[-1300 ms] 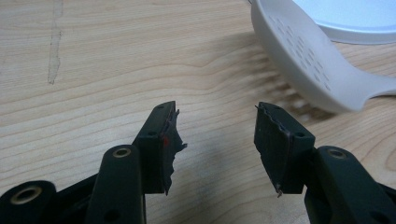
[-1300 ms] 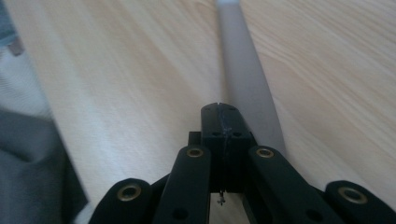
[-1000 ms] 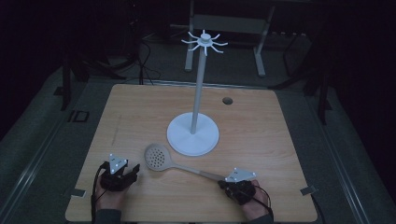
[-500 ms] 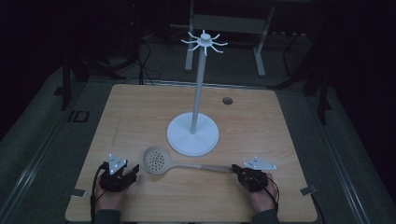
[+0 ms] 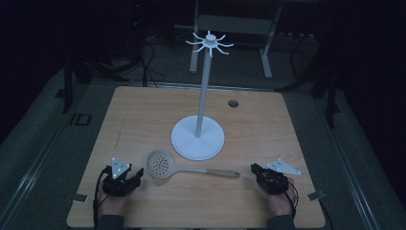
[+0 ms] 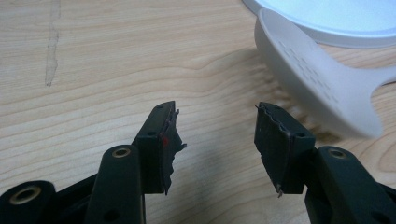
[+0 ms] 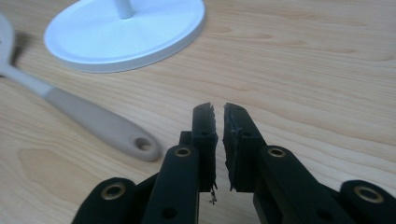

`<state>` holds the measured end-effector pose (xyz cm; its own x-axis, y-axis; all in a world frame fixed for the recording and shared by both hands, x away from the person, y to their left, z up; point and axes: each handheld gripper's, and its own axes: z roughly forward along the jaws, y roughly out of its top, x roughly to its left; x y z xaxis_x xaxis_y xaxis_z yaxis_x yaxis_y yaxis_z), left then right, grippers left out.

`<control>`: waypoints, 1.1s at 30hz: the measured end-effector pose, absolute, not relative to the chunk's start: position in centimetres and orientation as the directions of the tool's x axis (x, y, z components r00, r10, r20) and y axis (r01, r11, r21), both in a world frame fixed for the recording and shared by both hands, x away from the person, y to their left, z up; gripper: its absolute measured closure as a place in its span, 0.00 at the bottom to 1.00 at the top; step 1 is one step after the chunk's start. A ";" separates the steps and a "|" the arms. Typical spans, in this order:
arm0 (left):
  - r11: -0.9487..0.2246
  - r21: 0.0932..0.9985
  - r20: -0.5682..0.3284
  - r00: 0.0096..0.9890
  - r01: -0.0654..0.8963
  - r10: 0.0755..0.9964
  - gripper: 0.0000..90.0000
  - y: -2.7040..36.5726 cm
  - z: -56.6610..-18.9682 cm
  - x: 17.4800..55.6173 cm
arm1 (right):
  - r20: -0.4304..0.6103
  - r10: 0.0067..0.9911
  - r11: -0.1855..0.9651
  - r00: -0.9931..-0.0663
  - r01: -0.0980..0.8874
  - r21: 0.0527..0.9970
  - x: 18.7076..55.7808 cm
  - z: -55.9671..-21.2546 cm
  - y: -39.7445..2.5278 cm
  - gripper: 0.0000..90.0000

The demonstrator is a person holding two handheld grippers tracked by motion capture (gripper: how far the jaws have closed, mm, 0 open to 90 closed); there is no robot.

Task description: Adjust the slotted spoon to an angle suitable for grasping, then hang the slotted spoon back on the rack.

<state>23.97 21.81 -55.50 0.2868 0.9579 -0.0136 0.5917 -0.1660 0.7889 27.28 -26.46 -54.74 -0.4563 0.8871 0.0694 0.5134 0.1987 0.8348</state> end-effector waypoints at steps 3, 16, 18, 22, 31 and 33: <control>-0.161 0.793 -0.019 0.289 0.587 0.957 0.54 21.8 -55.4 24.0 | 0.069 0.897 0.184 -0.436 0.511 0.839 27.2 -54.7 -26.9 0.90; -0.195 0.830 -0.011 0.365 0.523 0.931 0.54 21.0 -53.1 23.8 | 0.081 0.921 0.137 -0.381 0.512 0.848 27.4 -54.7 -28.4 0.71; -0.216 0.830 -0.001 0.388 0.515 0.922 0.54 20.7 -52.8 23.8 | 0.079 0.922 0.138 -0.380 0.510 0.849 27.5 -54.7 -28.5 0.69; -0.247 0.831 0.013 0.428 0.498 0.904 0.54 19.8 -52.1 24.1 | 0.080 0.924 0.133 -0.375 0.510 0.850 27.6 -54.8 -28.7 0.64; -0.356 0.822 0.060 0.555 0.444 0.830 0.54 17.0 -49.9 25.8 | 0.061 0.924 0.152 -0.377 0.510 0.847 27.7 -54.9 -28.6 0.63; -0.390 0.814 0.077 0.585 0.431 0.807 0.54 16.2 -49.4 26.3 | 0.061 0.924 0.152 -0.378 0.508 0.848 27.6 -54.9 -28.6 0.62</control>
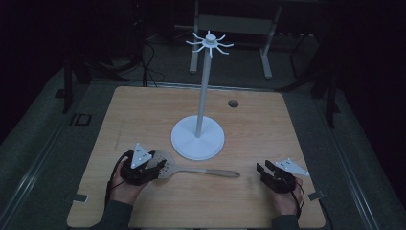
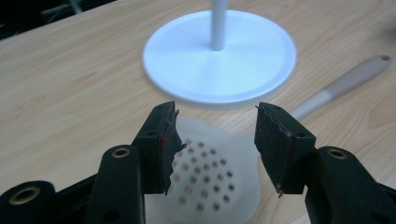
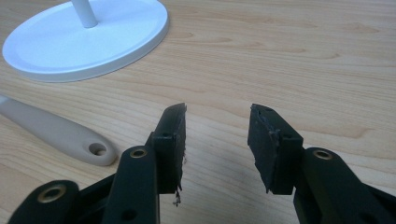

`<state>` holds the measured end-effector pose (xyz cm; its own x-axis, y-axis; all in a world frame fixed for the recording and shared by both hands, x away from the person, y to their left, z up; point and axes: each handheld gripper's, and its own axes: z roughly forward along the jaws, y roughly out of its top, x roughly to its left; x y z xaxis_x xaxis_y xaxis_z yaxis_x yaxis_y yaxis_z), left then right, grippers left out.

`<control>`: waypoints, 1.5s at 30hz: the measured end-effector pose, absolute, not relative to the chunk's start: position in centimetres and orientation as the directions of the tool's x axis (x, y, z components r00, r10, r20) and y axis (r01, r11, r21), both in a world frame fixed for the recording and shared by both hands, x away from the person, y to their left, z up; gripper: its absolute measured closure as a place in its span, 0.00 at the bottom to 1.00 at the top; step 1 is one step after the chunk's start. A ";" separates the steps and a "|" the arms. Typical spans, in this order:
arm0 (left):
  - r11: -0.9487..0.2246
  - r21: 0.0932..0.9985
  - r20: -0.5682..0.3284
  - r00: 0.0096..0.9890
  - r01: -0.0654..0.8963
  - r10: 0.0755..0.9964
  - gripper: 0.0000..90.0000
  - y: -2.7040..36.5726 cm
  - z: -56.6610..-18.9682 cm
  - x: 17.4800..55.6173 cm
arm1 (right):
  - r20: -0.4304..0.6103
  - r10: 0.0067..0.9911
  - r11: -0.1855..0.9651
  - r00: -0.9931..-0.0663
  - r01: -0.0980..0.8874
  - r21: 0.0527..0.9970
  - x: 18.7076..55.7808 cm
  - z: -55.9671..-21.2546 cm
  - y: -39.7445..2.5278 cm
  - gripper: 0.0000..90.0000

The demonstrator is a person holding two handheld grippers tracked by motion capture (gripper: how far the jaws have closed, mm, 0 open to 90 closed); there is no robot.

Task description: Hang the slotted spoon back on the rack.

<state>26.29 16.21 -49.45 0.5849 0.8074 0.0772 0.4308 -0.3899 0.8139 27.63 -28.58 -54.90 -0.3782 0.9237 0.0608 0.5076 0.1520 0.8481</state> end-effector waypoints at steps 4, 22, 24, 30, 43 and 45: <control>-0.445 0.799 0.102 0.637 0.405 0.764 0.54 14.8 -48.7 27.3 | 0.062 0.922 0.151 -0.382 0.503 0.851 27.5 -54.8 -28.6 0.62; -0.631 0.698 0.112 0.819 0.338 0.562 0.56 8.0 -48.8 31.4 | 0.067 0.924 0.146 -0.377 0.507 0.849 27.5 -54.8 -28.7 0.59; -0.658 0.677 0.112 0.838 0.329 0.534 0.57 7.2 -49.2 31.7 | 0.064 0.924 0.148 -0.378 0.507 0.849 27.5 -54.8 -28.7 0.59; -0.716 0.620 0.104 0.871 0.320 0.480 0.58 4.9 -50.6 32.6 | 0.064 0.924 0.148 -0.377 0.507 0.849 27.5 -54.8 -28.8 0.59; -0.813 0.513 0.042 0.939 0.274 0.342 0.62 1.6 -53.6 33.0 | 0.067 0.925 0.143 -0.373 0.506 0.851 27.3 -54.8 -29.1 0.59; -0.824 0.499 0.062 0.937 0.269 0.344 0.65 1.4 -53.8 33.1 | 0.066 0.926 0.143 -0.372 0.507 0.850 27.3 -54.8 -29.1 0.58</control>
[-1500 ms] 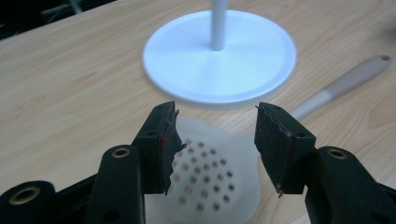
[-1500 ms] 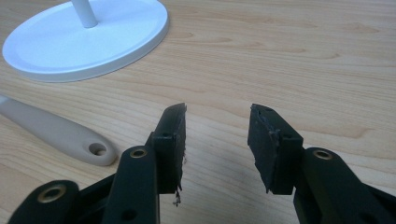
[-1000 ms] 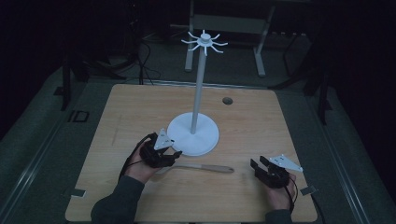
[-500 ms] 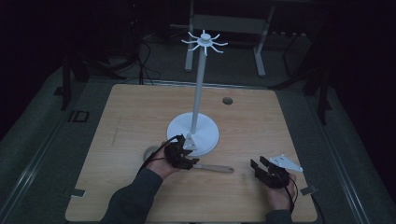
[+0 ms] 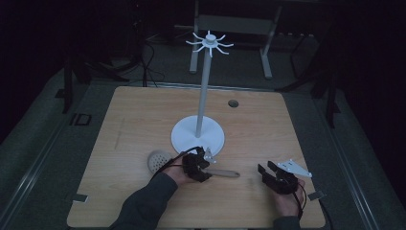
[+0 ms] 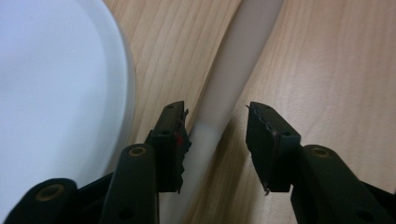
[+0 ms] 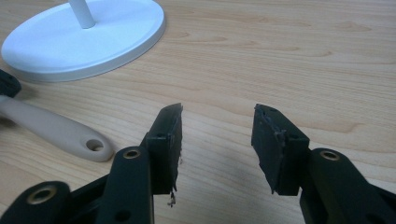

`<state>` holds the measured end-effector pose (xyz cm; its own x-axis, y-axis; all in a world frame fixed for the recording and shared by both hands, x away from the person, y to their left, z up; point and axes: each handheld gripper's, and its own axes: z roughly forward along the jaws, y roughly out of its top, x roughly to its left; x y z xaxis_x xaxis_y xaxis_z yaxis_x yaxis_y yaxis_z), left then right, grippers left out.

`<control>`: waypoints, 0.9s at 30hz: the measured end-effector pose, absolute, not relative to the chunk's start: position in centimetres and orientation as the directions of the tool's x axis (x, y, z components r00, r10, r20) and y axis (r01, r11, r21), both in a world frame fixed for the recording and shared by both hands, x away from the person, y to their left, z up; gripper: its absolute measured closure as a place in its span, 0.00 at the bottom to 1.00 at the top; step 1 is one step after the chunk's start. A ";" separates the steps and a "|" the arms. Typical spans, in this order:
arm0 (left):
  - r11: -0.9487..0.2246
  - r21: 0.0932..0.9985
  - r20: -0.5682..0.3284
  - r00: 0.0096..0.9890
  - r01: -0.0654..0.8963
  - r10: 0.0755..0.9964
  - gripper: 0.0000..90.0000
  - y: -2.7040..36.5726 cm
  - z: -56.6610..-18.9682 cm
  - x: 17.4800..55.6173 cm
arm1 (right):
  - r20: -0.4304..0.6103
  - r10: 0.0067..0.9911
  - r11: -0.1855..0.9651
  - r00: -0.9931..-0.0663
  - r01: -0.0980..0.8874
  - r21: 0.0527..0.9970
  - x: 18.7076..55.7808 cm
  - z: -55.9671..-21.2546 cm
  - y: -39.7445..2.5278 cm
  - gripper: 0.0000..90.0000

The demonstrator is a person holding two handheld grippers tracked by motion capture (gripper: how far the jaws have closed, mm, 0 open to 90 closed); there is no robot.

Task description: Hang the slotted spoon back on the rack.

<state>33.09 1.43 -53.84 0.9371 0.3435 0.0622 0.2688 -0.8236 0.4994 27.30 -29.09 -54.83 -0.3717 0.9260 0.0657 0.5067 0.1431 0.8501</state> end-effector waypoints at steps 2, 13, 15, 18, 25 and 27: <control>-0.824 0.496 0.060 0.936 0.274 0.347 0.66 1.3 -54.0 33.3 | 0.066 0.926 0.143 -0.371 0.507 0.850 27.3 -54.8 -29.1 0.58; -0.835 0.479 0.079 0.935 0.269 0.346 0.71 1.2 -54.1 33.3 | 0.066 0.929 0.141 -0.363 0.516 0.845 27.3 -54.9 -29.1 0.58; -0.834 0.476 0.088 0.929 0.278 0.360 0.73 1.5 -54.0 33.3 | 0.066 0.930 0.141 -0.361 0.517 0.844 27.3 -55.0 -29.1 0.58; -0.824 0.475 0.096 0.913 0.309 0.397 0.77 2.4 -53.6 33.5 | 0.065 0.932 0.141 -0.358 0.520 0.842 27.3 -55.0 -29.2 0.58; -0.755 0.512 0.077 0.854 0.409 0.515 0.84 6.6 -52.6 33.7 | 0.066 0.934 0.137 -0.352 0.522 0.842 27.3 -55.1 -29.2 0.59; -0.733 0.518 0.076 0.829 0.441 0.553 0.84 7.9 -52.5 33.7 | 0.065 0.933 0.140 -0.354 0.522 0.841 27.3 -55.1 -29.2 0.59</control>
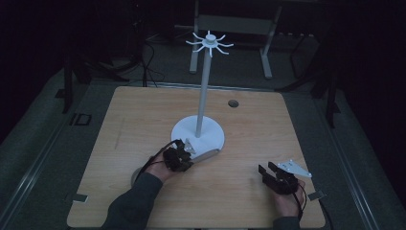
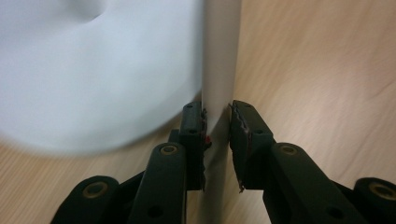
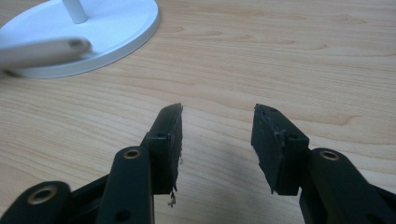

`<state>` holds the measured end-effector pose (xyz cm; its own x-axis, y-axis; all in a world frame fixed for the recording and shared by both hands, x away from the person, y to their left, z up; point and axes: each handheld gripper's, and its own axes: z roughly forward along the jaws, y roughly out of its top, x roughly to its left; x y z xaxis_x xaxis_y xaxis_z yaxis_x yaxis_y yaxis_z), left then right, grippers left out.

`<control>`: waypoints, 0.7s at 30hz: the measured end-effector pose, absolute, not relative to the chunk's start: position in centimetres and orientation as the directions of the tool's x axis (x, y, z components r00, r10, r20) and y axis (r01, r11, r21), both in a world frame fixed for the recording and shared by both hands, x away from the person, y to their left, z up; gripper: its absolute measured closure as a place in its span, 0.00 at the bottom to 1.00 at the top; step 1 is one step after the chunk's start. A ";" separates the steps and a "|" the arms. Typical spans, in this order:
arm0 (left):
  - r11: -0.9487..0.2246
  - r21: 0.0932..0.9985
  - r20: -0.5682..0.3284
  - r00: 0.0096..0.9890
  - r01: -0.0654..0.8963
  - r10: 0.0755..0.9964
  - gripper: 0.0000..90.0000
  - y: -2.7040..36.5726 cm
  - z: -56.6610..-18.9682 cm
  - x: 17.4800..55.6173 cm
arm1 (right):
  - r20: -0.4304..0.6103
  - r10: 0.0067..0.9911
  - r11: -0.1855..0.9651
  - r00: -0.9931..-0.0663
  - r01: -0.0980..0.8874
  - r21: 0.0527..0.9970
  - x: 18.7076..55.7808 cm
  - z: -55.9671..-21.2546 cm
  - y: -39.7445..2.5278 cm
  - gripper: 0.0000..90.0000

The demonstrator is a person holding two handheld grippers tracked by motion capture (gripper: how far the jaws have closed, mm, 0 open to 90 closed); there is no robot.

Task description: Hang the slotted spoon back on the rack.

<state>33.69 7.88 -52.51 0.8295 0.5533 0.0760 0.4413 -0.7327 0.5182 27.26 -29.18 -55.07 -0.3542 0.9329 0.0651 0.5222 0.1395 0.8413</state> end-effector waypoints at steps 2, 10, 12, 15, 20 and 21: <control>-0.717 0.520 0.069 0.814 0.464 0.577 0.84 9.1 -52.4 33.6 | 0.063 0.933 0.142 -0.355 0.523 0.840 27.3 -55.1 -29.1 0.59; -0.719 0.475 0.050 0.801 0.507 0.597 0.84 10.7 -52.4 33.9 | 0.058 0.930 0.151 -0.362 0.523 0.839 27.3 -55.2 -28.8 0.59; -0.718 0.476 0.050 0.799 0.508 0.599 0.84 10.7 -52.4 34.0 | 0.058 0.931 0.151 -0.362 0.524 0.838 27.3 -55.2 -28.8 0.59; -0.705 0.469 0.028 0.789 0.532 0.614 0.83 10.6 -52.4 34.4 | 0.060 0.930 0.150 -0.362 0.525 0.838 27.3 -55.2 -28.8 0.59; -0.704 0.437 0.013 0.779 0.560 0.627 0.78 9.5 -52.5 35.2 | 0.055 0.929 0.157 -0.366 0.524 0.837 27.4 -55.2 -28.7 0.58; -0.706 0.424 0.012 0.776 0.567 0.631 0.78 9.2 -52.6 35.4 | 0.053 0.929 0.158 -0.365 0.524 0.837 27.4 -55.2 -28.7 0.58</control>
<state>35.44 9.24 -52.58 0.7758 0.6309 0.0122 0.5673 -0.7058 0.4243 27.36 -28.72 -55.22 -0.3652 0.9294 0.0535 0.5240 0.1577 0.8370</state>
